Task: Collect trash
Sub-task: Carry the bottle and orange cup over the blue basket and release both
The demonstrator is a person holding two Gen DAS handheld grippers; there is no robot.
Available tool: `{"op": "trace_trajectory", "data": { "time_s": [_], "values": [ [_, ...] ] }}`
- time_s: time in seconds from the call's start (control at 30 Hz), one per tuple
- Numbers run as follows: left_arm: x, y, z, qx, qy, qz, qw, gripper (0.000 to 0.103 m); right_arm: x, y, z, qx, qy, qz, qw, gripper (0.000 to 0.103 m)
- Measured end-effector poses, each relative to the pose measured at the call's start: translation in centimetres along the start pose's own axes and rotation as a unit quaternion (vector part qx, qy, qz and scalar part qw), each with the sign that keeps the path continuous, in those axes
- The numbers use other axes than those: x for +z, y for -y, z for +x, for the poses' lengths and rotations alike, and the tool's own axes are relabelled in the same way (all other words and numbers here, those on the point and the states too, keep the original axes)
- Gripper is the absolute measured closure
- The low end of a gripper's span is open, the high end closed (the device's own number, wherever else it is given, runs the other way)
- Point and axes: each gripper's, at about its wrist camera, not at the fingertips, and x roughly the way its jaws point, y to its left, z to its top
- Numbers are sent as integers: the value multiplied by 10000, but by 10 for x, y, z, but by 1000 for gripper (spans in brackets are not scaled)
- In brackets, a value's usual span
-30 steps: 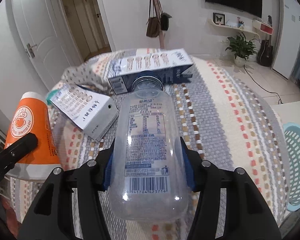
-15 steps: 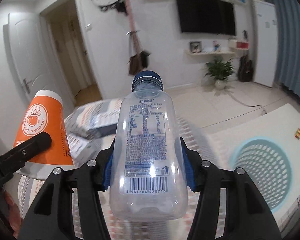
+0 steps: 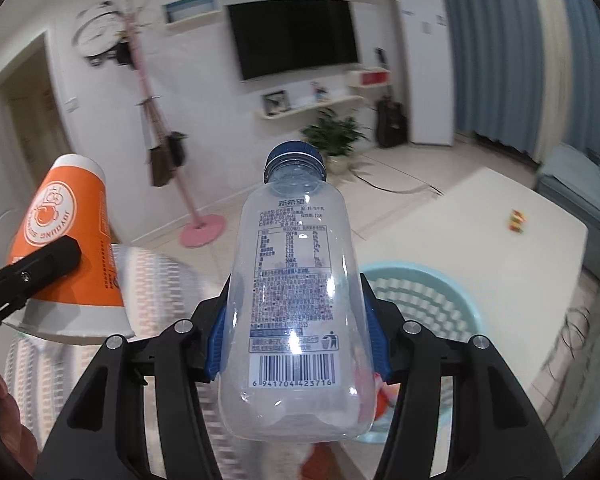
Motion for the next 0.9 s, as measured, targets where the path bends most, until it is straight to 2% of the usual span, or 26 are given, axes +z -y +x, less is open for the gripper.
{"op": "trace_trajectory", "data": {
  "time_s": [0.2,0.37,0.53,0.77,0.9],
  "values": [
    [-15,31,65,-291,-579,192,9977,51,-18,64,31,-461,-427,438,9971,51],
    [-32,35,123,-393,-1225,119,9916,51,-41,94,62,-647,-944,625,9915,51],
    [-52,36,155,-374,-1715,191,9843,50,-61,111,92,-725,-1395,811,9842,51],
    [-58,39,164,-429,-1895,291,9805,47,-65,120,103,-707,-1569,953,9805,51],
    [-54,41,149,-477,-1739,354,9830,37,-61,120,93,-681,-1412,984,9827,51]
  ]
}}
